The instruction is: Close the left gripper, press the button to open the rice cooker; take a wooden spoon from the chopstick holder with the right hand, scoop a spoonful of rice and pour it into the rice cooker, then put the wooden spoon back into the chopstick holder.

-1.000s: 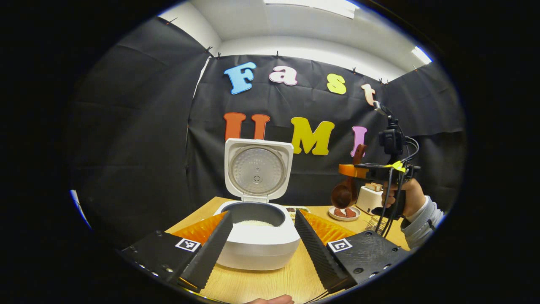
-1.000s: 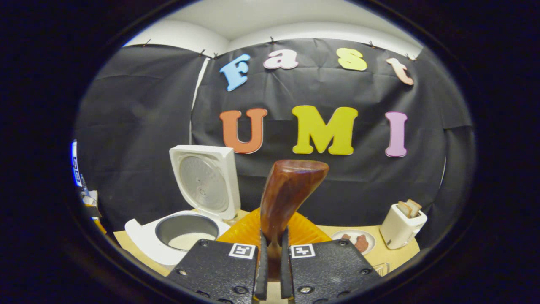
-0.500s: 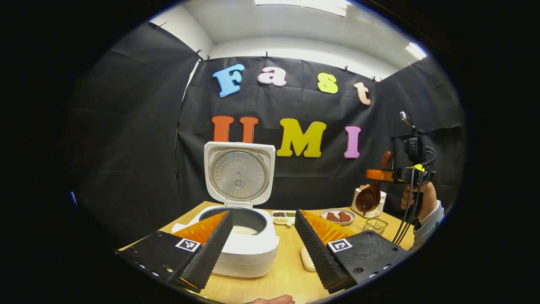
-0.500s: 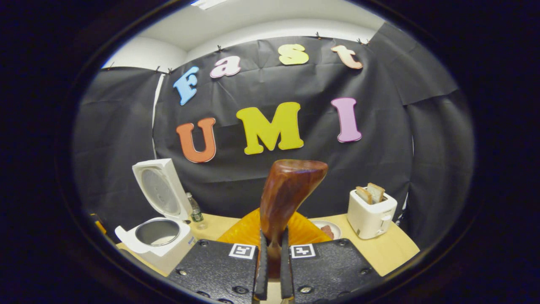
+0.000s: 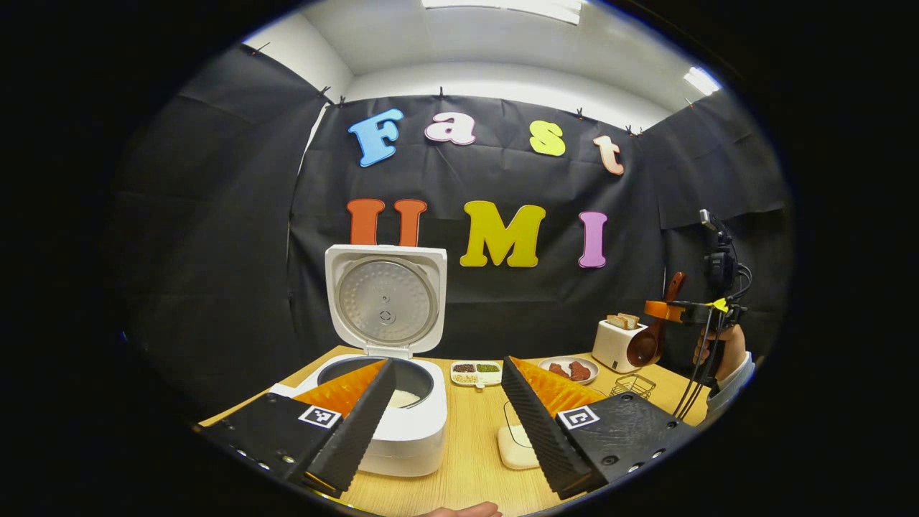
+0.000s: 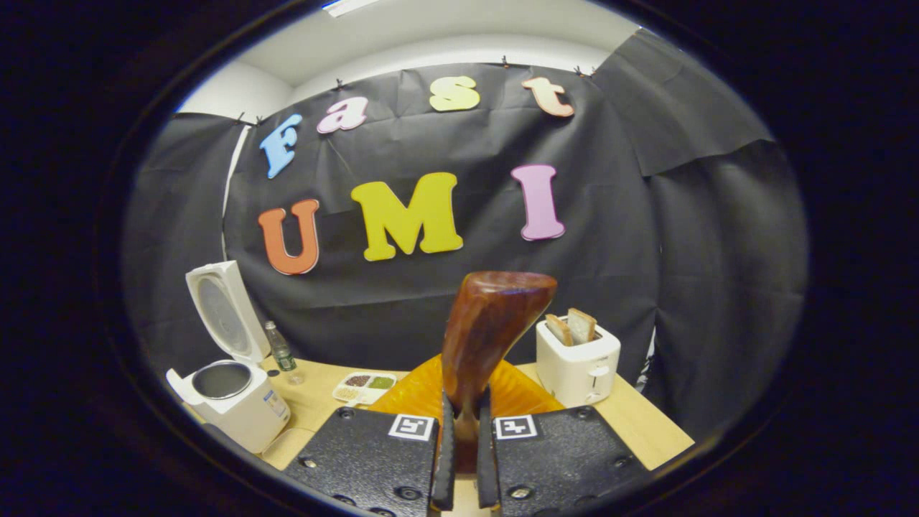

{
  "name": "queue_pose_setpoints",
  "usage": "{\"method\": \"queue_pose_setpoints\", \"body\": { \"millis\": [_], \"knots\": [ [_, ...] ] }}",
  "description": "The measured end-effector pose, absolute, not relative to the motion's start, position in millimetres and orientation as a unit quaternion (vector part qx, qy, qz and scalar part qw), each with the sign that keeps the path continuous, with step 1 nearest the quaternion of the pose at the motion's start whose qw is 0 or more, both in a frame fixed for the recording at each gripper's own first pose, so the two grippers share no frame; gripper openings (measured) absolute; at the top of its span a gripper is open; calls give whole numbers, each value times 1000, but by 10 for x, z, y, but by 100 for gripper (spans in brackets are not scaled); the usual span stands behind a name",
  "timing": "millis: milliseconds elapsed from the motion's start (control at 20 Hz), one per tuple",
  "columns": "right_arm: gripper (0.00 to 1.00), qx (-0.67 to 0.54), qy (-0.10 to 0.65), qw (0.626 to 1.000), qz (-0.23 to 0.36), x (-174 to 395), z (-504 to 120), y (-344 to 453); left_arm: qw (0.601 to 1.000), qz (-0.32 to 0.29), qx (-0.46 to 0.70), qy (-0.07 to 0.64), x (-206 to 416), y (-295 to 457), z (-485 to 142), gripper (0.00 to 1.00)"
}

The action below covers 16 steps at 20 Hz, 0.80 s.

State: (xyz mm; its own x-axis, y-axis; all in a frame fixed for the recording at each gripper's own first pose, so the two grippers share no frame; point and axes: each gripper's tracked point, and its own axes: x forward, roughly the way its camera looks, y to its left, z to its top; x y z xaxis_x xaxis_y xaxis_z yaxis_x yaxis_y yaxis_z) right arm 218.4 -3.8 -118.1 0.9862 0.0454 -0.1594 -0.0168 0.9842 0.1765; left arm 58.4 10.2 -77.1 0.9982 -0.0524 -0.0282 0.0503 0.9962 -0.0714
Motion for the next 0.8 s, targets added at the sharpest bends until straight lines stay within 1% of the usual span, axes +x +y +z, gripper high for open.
{"method": "queue_pose_setpoints", "body": {
  "millis": [100,200,250,300,450,500,550,600,700,800],
  "knots": [
    [18,100,92,991,15,2197,-1303,-133,999,-34,-38,14,579,34,-748,94],
    [19,102,99,990,-1,2238,-1429,-270,998,-38,-46,10,608,-62,-748,94],
    [16,104,104,989,-4,2251,-1484,-312,998,-41,-48,12,620,-96,-762,94],
    [19,109,110,988,-7,2269,-1561,-334,998,-43,-47,16,631,-112,-783,94],
    [19,126,127,984,-11,2327,-1783,-396,999,-33,-32,25,680,-89,-857,94],
    [19,132,132,982,-10,2356,-1857,-417,999,-30,-27,31,695,-91,-896,94],
    [17,139,136,981,-9,2386,-1931,-429,999,-30,-23,35,709,-108,-926,94],
    [20,147,144,979,-5,2411,-2024,-421,998,-32,-22,39,714,-138,-949,94],
    [21,161,166,973,5,2440,-2205,-402,998,-34,-20,44,722,-160,-975,94],
    [23,190,166,967,21,2432,-2210,-365,998,-28,-28,43,763,-114,-986,94]
  ]
}}
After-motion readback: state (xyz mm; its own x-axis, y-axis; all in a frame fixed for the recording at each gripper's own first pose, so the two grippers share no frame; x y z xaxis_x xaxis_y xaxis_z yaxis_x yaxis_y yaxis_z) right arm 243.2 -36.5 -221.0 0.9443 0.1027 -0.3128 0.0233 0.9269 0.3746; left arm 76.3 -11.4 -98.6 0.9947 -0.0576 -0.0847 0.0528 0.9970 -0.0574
